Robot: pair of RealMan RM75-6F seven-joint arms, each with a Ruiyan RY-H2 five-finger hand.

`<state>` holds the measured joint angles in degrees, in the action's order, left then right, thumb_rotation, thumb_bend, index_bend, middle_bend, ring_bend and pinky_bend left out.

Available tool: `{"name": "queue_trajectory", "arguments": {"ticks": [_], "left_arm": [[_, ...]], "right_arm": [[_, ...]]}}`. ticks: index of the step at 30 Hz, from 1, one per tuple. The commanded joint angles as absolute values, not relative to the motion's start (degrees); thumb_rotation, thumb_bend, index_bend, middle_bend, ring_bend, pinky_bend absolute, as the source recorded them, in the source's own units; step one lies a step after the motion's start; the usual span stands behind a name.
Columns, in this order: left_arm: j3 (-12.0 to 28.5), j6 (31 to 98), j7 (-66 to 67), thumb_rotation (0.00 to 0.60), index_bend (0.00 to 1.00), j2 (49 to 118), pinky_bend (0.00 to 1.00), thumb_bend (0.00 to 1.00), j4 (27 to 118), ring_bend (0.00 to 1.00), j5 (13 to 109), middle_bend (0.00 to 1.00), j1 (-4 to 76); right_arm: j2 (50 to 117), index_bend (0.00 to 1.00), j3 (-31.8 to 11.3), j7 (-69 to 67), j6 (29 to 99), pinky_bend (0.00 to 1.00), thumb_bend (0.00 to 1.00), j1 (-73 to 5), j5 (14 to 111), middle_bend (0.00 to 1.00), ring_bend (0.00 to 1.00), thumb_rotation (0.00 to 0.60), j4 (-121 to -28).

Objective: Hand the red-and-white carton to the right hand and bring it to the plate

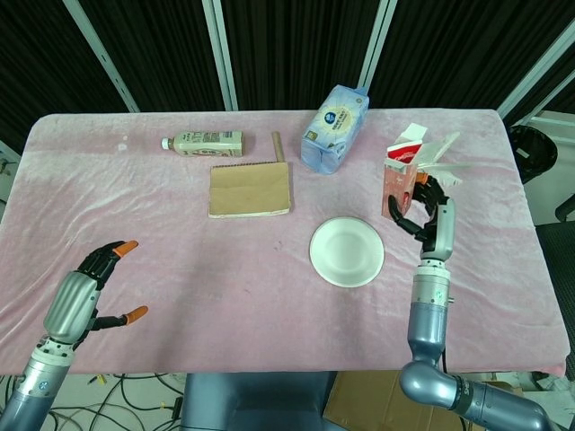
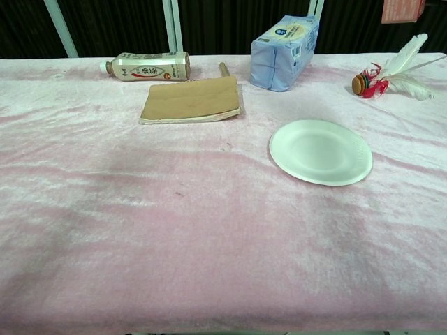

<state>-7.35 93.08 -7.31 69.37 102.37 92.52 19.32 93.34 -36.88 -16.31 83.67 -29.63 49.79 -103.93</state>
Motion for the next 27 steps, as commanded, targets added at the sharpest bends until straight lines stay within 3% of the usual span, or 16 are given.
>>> {"name": "queue_trajectory", "arguments": {"ticks": [1,5,12,16,27], "left_arm": [[-7.4,93.52,-8.88,0.6,0.11,70.12,0.17,0.0,101.21,0.1,92.86,0.15,18.15],[-7.42,93.38,-9.96,0.6,0.11,70.52,0.17,0.0,99.89,0.1,93.05,0.15,16.96],[-7.74,91.85,-11.17,0.6,0.12,70.97,0.17,0.0,98.25,0.1,93.28,0.15,15.5],[-7.48,91.52,-11.55,0.6,0.13,71.1,0.17,0.0,98.05,0.1,93.59,0.15,15.1],[-5.93,91.54,-12.58,0.6,0.13,71.52,0.17,0.0,97.1,0.1,93.83,0.15,13.55]], "right_arm": [[93.62,0.42,-37.66,-16.31,84.56,0.37,0.28,-29.69,50.88,0.36,0.34,0.6,-103.99],[92.87,0.41,-37.35,-16.01,83.73,0.38,0.36,-28.99,50.47,0.4,0.39,0.6,-104.09],[91.93,0.42,-36.43,-16.02,81.58,0.39,0.36,-27.81,49.24,0.4,0.4,0.6,-103.03],[91.67,0.5,-36.64,-16.56,81.09,0.45,0.42,-27.36,48.8,0.5,0.49,0.6,-103.1],[92.25,0.51,-40.27,-21.45,82.66,0.46,0.36,-26.12,48.84,0.48,0.48,0.6,-105.64]]}}
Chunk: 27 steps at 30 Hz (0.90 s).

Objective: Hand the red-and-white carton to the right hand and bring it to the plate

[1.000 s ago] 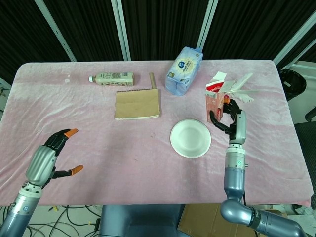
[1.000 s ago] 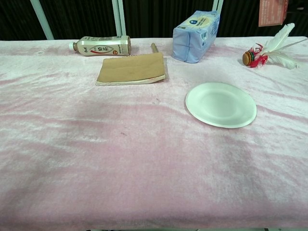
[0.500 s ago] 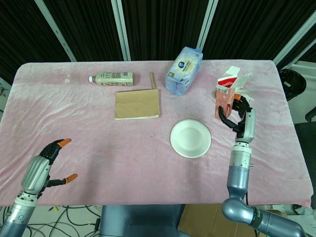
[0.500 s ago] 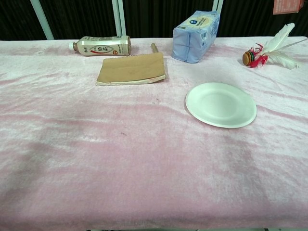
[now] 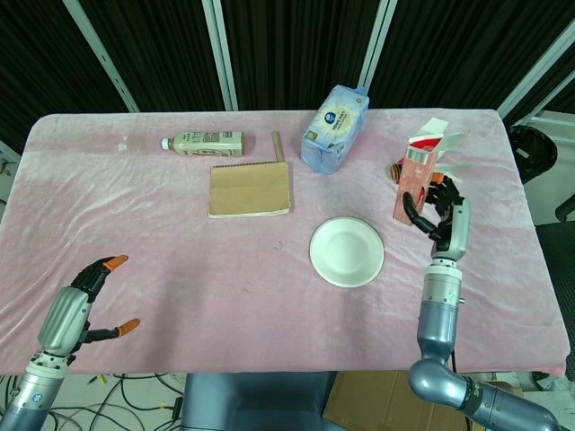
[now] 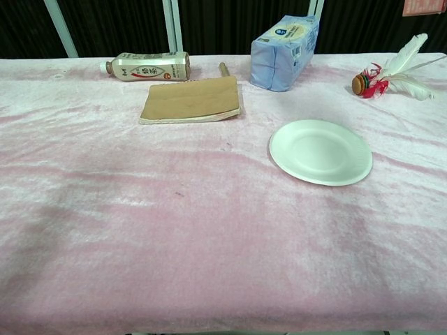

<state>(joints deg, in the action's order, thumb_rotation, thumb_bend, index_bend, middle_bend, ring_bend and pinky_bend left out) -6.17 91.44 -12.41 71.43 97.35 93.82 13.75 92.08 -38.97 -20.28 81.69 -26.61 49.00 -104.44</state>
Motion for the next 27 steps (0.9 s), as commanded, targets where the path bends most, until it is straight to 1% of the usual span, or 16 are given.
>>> {"name": "queue_trajectory", "arguments": {"ticks": [1,3,4,5,7,9,10,12,13,16,18,22,24,27], "left_arm": [[-5.77,91.62,-12.7,0.6,0.13,71.6,0.17,0.0,96.93,0.1,93.85,0.15,13.44],[-5.34,91.65,-13.08,0.6,0.13,71.83,0.17,0.0,96.62,0.1,93.83,0.14,13.2],[-5.2,91.63,-13.23,0.6,0.13,71.9,0.17,0.0,96.56,0.1,93.81,0.14,13.14],[-5.03,91.54,-13.36,0.6,0.13,71.99,0.17,0.0,96.46,0.1,93.82,0.14,13.06],[-4.83,91.34,-13.43,0.6,0.13,72.09,0.17,0.0,96.37,0.1,93.88,0.14,12.95],[-4.67,91.18,-13.48,0.6,0.13,72.14,0.17,0.0,96.34,0.1,94.07,0.14,12.79],[-4.62,91.13,-13.45,0.6,0.13,72.15,0.17,0.0,96.3,0.1,94.16,0.14,12.75],[-4.5,90.95,-13.52,0.6,0.13,72.17,0.17,0.0,96.29,0.1,94.28,0.14,12.63],[-4.43,90.82,-13.6,0.6,0.13,72.17,0.17,0.0,96.32,0.1,94.3,0.14,12.57],[-4.28,90.46,-13.62,0.6,0.13,72.14,0.17,0.0,96.41,0.1,94.25,0.14,12.48],[-4.17,90.29,-13.65,0.6,0.13,72.12,0.17,0.0,96.52,0.1,94.29,0.14,12.42],[-3.97,90.06,-13.64,0.6,0.13,72.09,0.17,0.0,96.51,0.1,94.61,0.14,12.24],[-3.82,90.03,-13.73,0.6,0.13,72.08,0.17,0.0,96.46,0.1,94.77,0.14,12.15],[-3.54,89.91,-13.96,0.6,0.13,72.06,0.17,0.0,96.38,0.1,94.79,0.14,12.03]], "right_arm": [[92.34,0.49,-40.57,-21.71,82.75,0.46,0.34,-26.1,48.7,0.45,0.45,0.6,-105.72],[92.27,0.41,-40.82,-22.13,82.96,0.44,0.3,-25.86,49.0,0.36,0.36,0.6,-106.0],[92.16,0.35,-40.68,-22.23,82.87,0.41,0.29,-25.72,49.23,0.31,0.31,0.6,-106.08],[91.94,0.31,-40.38,-22.38,82.58,0.39,0.28,-25.5,49.55,0.28,0.29,0.6,-106.12],[91.57,0.29,-39.96,-22.41,82.21,0.38,0.29,-25.13,49.81,0.28,0.29,0.6,-106.01],[91.24,0.31,-39.77,-22.58,81.65,0.39,0.33,-24.83,49.69,0.33,0.34,0.6,-105.98],[91.13,0.34,-39.76,-22.57,81.53,0.4,0.35,-24.76,49.62,0.37,0.37,0.6,-105.88],[90.99,0.39,-39.76,-22.57,81.49,0.43,0.38,-24.61,49.63,0.41,0.41,0.6,-105.7],[90.92,0.42,-39.78,-22.44,81.44,0.46,0.4,-24.58,49.54,0.44,0.44,0.6,-105.67],[90.93,0.58,-39.88,-22.28,81.19,0.58,0.47,-24.69,49.26,0.58,0.59,0.6,-105.42],[90.85,0.63,-39.93,-22.02,81.02,0.62,0.49,-24.73,48.98,0.62,0.63,0.6,-105.26],[89.95,0.63,-38.55,-20.39,80.02,0.63,0.48,-24.49,49.26,0.62,0.63,0.6,-105.14],[89.36,0.63,-37.0,-19.34,79.31,0.63,0.48,-24.1,49.72,0.62,0.62,0.6,-104.9],[88.75,0.63,-33.28,-17.2,78.07,0.62,0.48,-23.64,51.71,0.61,0.62,0.6,-103.32]]}}
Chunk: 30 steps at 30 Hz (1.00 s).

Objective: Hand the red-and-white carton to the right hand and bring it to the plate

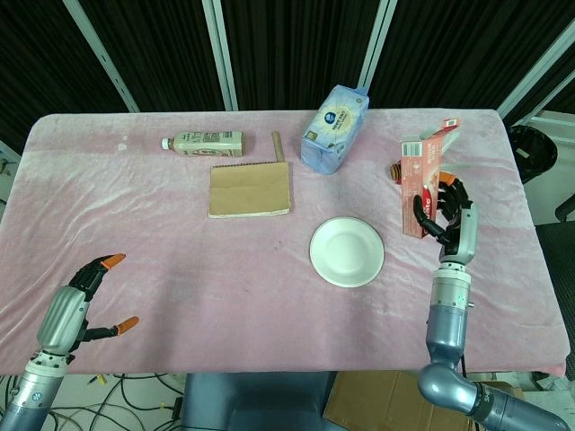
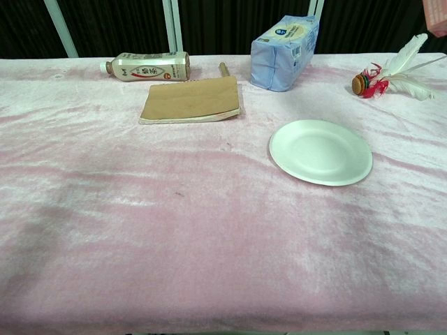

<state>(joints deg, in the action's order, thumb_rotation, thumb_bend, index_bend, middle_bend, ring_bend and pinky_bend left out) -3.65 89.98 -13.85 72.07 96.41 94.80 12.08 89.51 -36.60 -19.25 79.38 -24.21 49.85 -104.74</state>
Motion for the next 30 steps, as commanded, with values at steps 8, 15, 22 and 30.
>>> {"name": "queue_trajectory", "arguments": {"ticks": [8,15,22,30], "left_arm": [[-3.08,89.63,-14.26,0.6,0.13,72.11,0.17,0.0,96.21,0.1,95.05,0.14,11.8],[-2.75,89.24,-14.61,0.6,0.13,72.11,0.17,0.0,95.97,0.1,95.29,0.14,11.7],[-2.53,88.9,-14.93,0.6,0.13,72.11,0.17,0.0,95.82,0.1,95.46,0.14,11.54],[-2.25,88.49,-15.14,0.6,0.13,72.16,0.17,0.0,95.75,0.1,95.44,0.14,11.38]], "right_arm": [[89.02,0.63,-23.87,-11.34,75.22,0.62,0.47,-23.58,57.52,0.6,0.61,0.6,-97.84],[90.2,0.63,-18.48,-6.75,72.67,0.61,0.47,-24.38,60.83,0.6,0.61,0.6,-93.15],[92.68,0.63,-16.41,-3.95,71.68,0.61,0.47,-24.3,59.84,0.6,0.61,0.6,-89.03],[94.79,0.63,-15.79,-1.73,70.55,0.56,0.46,-24.74,59.41,0.58,0.58,0.6,-85.68]]}}
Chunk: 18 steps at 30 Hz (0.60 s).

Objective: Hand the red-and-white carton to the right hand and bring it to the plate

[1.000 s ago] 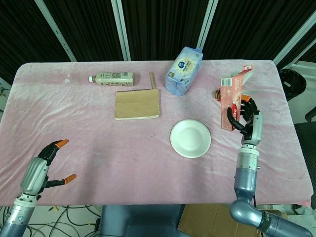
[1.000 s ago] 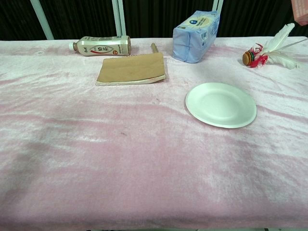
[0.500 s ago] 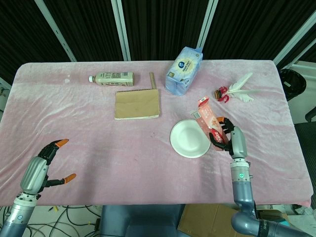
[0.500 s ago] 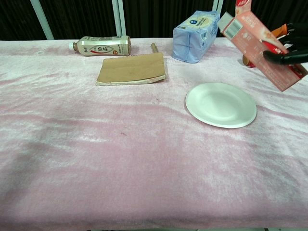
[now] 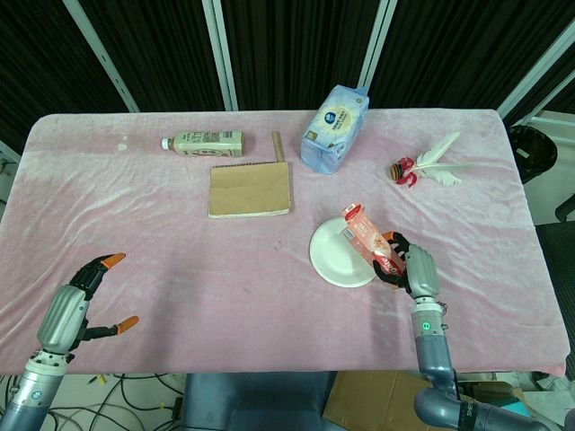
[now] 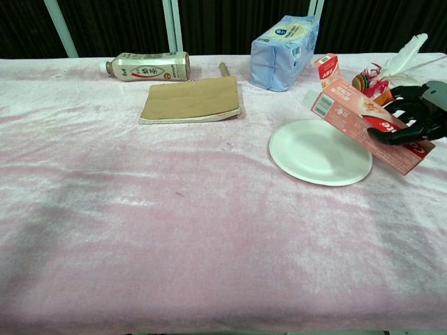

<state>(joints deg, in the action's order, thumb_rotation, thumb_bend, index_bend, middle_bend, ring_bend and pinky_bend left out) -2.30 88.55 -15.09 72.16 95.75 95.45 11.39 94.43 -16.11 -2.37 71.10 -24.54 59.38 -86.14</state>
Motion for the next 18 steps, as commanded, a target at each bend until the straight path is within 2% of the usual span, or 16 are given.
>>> {"name": "queue_trajectory", "arguments": {"ticks": [1,6,9,13,18], "left_arm": [[-2.21,88.44,-15.17,0.6,0.13,72.17,0.17,0.0,95.73,0.1,95.43,0.14,11.38],[-2.16,88.14,-15.11,0.6,0.13,72.24,0.17,0.0,95.68,0.1,95.52,0.14,11.32],[-2.0,88.18,-15.12,0.6,0.13,72.27,0.17,0.0,95.73,0.1,95.55,0.14,11.25],[-1.81,88.14,-15.24,0.6,0.13,72.34,0.17,0.0,95.72,0.1,95.52,0.14,11.19],[-1.8,87.93,-15.19,0.6,0.13,72.34,0.17,0.0,95.72,0.1,95.63,0.14,11.12]], "right_arm": [[94.86,0.62,-15.63,-1.41,70.41,0.55,0.46,-24.79,59.48,0.57,0.58,0.6,-85.53],[95.58,0.6,-15.02,-0.22,69.62,0.49,0.45,-24.84,59.31,0.55,0.55,0.6,-84.92],[96.18,0.55,-14.75,0.58,69.29,0.38,0.42,-24.88,59.16,0.5,0.5,0.6,-84.55],[96.63,0.38,-14.36,2.06,68.69,0.21,0.37,-25.17,59.2,0.32,0.29,0.6,-84.32],[96.35,0.19,-14.43,4.08,67.69,0.13,0.3,-25.37,57.95,0.11,0.06,0.6,-85.18]]}}
